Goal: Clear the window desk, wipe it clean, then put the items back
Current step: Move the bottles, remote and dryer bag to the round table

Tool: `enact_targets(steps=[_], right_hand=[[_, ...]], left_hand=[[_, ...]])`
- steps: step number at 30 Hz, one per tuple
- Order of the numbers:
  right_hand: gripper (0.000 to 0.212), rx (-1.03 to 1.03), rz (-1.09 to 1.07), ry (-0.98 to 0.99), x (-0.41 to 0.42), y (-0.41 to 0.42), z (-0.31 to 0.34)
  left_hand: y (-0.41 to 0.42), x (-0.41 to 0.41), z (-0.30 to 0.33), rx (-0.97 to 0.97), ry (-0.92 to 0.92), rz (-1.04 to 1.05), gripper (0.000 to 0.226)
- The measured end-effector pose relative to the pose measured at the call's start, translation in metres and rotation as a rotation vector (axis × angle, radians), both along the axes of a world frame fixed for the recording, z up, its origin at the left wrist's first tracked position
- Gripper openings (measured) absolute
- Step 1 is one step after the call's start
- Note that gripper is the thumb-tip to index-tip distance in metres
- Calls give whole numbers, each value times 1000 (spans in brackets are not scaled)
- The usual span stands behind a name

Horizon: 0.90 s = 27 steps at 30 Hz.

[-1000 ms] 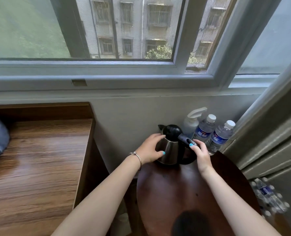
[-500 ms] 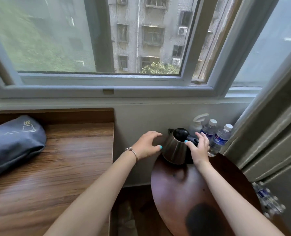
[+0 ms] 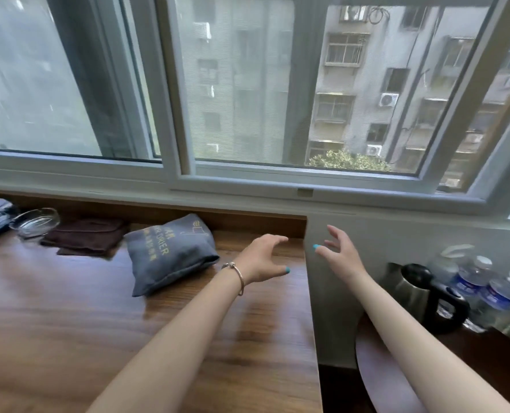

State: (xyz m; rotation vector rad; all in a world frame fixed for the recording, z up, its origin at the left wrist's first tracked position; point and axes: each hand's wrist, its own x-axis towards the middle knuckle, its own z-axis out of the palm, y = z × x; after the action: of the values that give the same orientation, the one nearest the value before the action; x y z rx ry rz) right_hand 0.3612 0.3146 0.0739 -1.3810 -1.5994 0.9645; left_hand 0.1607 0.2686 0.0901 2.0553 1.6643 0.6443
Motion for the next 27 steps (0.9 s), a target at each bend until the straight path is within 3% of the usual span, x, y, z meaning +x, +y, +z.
enact_targets(steps=[8,15,20,27], right_hand=[[62,-94,230,-112,-114,-18,7],[79,-186,412,-118,-184,-24,-3],[87,-285,414,-26,-214,-21,-13],[101,-386,301,-221,-240,-33,-25]], left_hand=[[-35,-108,-8,35,-81,211,70],[-38,-169,-13,74,-180,473,55],[-37,-201,-20,77,-146,569,56],[-29,-234,-27,78,-110,659,72]])
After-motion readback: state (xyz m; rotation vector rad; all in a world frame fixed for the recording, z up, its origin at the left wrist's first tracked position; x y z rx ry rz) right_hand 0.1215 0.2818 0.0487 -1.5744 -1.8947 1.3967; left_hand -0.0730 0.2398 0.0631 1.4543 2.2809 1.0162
